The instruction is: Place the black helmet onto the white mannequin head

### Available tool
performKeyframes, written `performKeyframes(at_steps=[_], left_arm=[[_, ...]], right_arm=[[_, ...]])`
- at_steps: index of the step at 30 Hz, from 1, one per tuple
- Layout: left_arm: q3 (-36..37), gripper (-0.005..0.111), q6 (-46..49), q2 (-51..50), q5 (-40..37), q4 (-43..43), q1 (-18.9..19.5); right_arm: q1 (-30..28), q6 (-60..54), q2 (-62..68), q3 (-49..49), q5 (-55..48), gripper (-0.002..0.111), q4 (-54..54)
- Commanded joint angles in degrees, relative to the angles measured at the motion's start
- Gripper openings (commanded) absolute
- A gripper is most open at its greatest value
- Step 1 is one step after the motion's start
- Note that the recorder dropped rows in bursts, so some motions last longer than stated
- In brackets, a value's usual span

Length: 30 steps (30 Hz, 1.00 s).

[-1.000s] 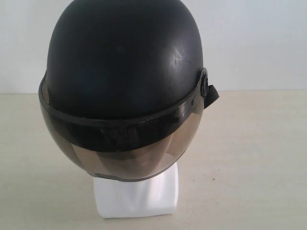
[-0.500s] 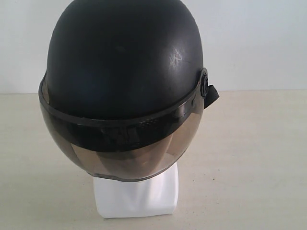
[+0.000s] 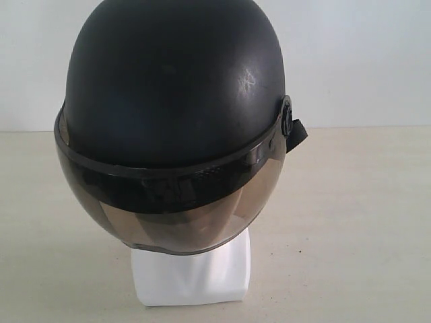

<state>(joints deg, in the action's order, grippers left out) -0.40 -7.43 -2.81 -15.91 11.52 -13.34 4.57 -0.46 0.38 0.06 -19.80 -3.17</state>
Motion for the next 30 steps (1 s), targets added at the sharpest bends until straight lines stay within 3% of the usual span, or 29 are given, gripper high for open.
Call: performKeyframes(at_steps=[1, 5, 14, 19, 30], left_arm=[[0.4, 0.004, -2.4, 1.6, 0.9, -2.1, 3.5], [0.4, 0.004, -2.4, 2.0, 0.9, -3.8, 6.0], [0.4, 0.004, -1.6, 2.0, -0.4, 0.9, 6.0], [0.4, 0.004, 4.1, 2.8, -1.6, 1.8, 6.0], [0.4, 0.004, 5.2, 2.8, -1.7, -7.0, 6.0]], right_arm=[[-0.4, 0.1, -0.4, -0.1, 0.4, 0.0, 0.0], [-0.4, 0.1, -0.4, -0.1, 0.4, 0.0, 0.0], [-0.4, 0.1, -0.4, -0.1, 0.4, 0.0, 0.0], [-0.4, 0.1, -0.4, -0.1, 0.4, 0.0, 0.0], [-0.4, 0.1, -0.4, -0.1, 0.4, 0.0, 0.0]])
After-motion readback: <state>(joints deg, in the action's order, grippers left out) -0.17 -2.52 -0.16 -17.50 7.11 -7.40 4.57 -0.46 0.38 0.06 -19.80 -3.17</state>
